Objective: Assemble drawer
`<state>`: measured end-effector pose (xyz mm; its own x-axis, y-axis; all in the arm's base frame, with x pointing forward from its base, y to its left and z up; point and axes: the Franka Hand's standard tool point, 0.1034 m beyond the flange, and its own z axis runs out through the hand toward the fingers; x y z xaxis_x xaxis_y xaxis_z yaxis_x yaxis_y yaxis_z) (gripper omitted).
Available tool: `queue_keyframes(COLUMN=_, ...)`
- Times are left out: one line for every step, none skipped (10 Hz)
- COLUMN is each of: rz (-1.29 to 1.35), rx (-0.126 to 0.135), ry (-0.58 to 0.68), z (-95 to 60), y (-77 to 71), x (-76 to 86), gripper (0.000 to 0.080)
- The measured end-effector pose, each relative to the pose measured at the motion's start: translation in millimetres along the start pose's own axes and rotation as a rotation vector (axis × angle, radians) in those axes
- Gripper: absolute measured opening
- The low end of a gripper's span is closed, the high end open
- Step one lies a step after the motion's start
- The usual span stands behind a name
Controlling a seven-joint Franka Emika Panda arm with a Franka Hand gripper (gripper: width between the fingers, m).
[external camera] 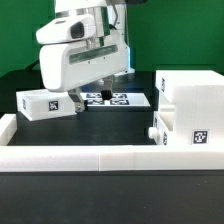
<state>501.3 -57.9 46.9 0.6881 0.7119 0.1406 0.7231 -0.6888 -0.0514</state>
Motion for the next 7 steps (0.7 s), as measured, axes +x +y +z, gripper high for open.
queue_keyframes(rz=0.112, rx=0.008, ry=0.001, z=-0.1, y=-1.4, x=0.8, gripper=0.0649)
queue_keyframes(rz=0.167, rx=0.009, ry=0.002, z=0.7, y=-1.7, x=0.9, gripper=0.0649)
queue_keyframes(rz=0.240, rx=0.009, ry=0.001, z=0.9, y=-2.0, x=1.2, gripper=0.0649)
queue_keyframes(rz=0.296, rx=0.010, ry=0.001, z=1.0, y=-2.1, x=1.3, gripper=0.0649)
queue_keyframes(rz=0.318, rx=0.004, ry=0.003, z=1.1, y=-2.5, x=-0.1, gripper=0.0649)
queue_keyframes(rz=0.331, rx=-0.005, ry=0.000, z=0.6, y=-6.4, x=-8.8, gripper=0.0649)
queue_keyframes(rz=0.337, rx=-0.015, ry=-0.012, z=-5.1, y=-12.2, x=-24.5, gripper=0.0649)
